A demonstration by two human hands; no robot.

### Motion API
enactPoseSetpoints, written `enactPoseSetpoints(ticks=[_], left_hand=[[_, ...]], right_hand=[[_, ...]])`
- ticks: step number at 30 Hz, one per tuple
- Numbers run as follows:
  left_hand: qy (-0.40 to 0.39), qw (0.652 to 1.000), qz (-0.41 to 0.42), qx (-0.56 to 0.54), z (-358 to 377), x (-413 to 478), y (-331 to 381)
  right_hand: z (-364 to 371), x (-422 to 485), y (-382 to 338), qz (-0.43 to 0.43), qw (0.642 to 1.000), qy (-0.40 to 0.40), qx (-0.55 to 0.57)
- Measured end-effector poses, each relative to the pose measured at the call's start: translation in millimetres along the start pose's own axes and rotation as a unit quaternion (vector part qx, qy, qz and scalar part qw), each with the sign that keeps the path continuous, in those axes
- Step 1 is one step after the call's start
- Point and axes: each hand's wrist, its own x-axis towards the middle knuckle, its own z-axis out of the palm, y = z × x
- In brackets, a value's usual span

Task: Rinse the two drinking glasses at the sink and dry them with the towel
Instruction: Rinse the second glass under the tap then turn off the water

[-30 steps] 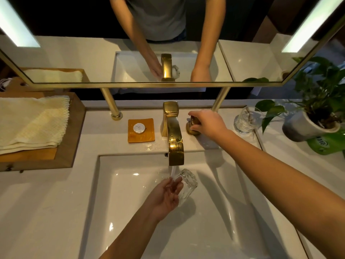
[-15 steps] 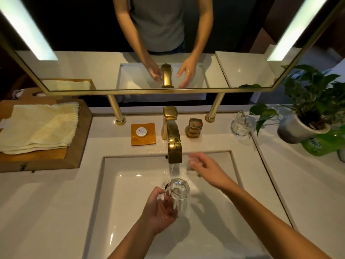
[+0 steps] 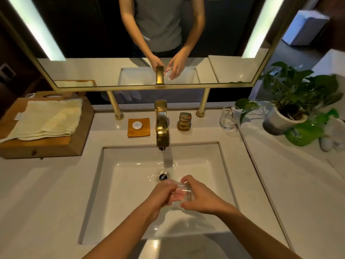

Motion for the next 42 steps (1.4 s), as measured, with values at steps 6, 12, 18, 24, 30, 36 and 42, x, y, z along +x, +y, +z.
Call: enactPoseSetpoints(ticks=[6, 12, 18, 24, 30, 36, 42], left_hand=[[0.003, 0.895, 0.213, 0.392, 46.3, 3.6, 18.9], [0.103, 0.719, 0.345, 0.595, 85.7, 28.3, 64.5], [0.149, 0.661, 0.296, 0.673, 107.6, 65.3, 111.1], [0.122, 0.664, 0.226, 0.702, 115.5, 96.9, 136.8], [0.089, 0.696, 0.250, 0.668, 108.6, 119.4, 139.1], [0.078, 0.760, 0.309, 0.567, 102.1, 135.6, 133.8], [0.096, 0.763, 0.337, 0.543, 97.3, 149.1, 143.1]], right_hand=[[-18.4, -7.2, 12.8, -0.003, 0.993, 0.114, -0.016], [-70.3, 26.3, 20.6, 0.018, 0.968, 0.241, 0.068], [-103.1, 80.0, 23.6, 0.080, 0.929, 0.261, 0.249], [-124.8, 107.4, 23.8, 0.080, 0.826, 0.257, 0.495], [-122.9, 130.7, 41.5, 0.096, 0.826, 0.236, 0.503], [-124.4, 142.2, 41.6, 0.105, 0.802, 0.249, 0.533], [-128.8, 164.5, 43.9, 0.130, 0.794, 0.252, 0.537]])
